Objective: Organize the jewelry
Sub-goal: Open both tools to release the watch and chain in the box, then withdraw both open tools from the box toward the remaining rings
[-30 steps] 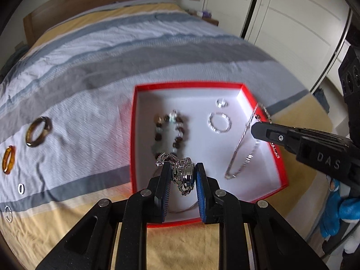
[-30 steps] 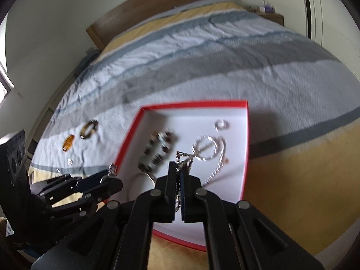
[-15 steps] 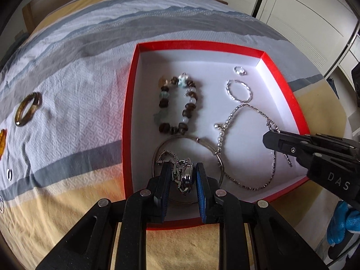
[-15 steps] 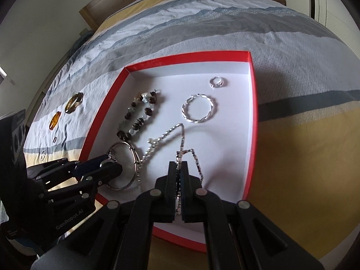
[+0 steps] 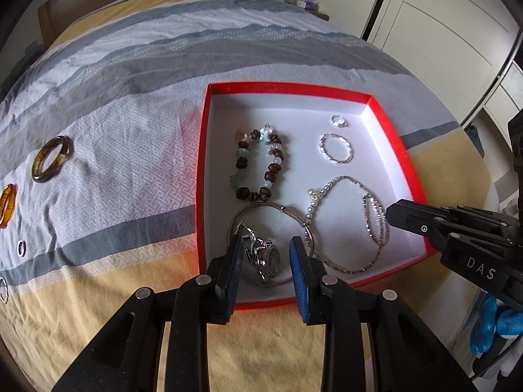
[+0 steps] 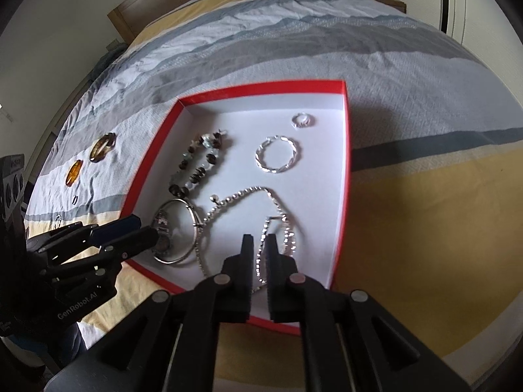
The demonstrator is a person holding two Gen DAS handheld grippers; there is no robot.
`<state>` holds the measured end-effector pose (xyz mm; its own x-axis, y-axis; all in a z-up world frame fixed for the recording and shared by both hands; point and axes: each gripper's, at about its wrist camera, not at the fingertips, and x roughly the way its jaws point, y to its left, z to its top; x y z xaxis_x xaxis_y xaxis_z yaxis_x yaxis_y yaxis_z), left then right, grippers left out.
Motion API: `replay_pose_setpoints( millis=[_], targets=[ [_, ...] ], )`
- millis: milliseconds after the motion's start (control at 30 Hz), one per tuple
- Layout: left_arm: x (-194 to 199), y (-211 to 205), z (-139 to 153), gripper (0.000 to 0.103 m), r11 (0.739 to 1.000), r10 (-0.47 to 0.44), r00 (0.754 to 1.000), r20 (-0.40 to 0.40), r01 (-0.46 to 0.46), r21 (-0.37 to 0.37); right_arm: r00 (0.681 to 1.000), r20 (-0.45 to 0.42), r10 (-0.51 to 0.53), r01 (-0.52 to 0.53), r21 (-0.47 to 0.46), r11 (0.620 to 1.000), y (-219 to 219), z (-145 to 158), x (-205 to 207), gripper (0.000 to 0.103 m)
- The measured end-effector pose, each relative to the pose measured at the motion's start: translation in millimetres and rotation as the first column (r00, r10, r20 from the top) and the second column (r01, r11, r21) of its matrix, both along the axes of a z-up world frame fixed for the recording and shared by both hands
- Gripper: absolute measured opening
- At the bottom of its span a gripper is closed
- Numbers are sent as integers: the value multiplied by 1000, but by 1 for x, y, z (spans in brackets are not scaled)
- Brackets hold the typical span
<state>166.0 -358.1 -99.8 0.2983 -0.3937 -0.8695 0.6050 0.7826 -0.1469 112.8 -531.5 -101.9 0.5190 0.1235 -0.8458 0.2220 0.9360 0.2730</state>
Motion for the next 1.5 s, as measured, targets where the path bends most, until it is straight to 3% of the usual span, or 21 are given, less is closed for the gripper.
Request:
replay_pose_setpoints(
  millis=[100, 333, 667, 1167, 1500],
  targets=[
    [-8, 6, 11, 35, 1000, 1, 1000, 10, -1, -22, 1000, 16, -3, 3, -4, 1000, 4, 10, -5, 21],
    [-22, 21, 38, 42, 997, -3, 999, 37, 6, -73, 999, 46, -15, 16, -26, 1000, 15, 32, -20, 22],
    [-31, 58, 70, 43, 990, 62, 995, 76, -52, -134, 993, 105, -45, 47, -17, 999, 25, 63, -44, 23],
    [-67, 153, 96, 43, 979, 188, 971, 151, -173, -104, 987, 163, 9, -9, -4, 1000, 81, 92, -70, 22],
    [-79, 215, 94, 43, 955, 290, 948, 133, -277, -105, 985, 165, 58, -58, -9, 998, 119, 95, -77, 22]
  ],
)
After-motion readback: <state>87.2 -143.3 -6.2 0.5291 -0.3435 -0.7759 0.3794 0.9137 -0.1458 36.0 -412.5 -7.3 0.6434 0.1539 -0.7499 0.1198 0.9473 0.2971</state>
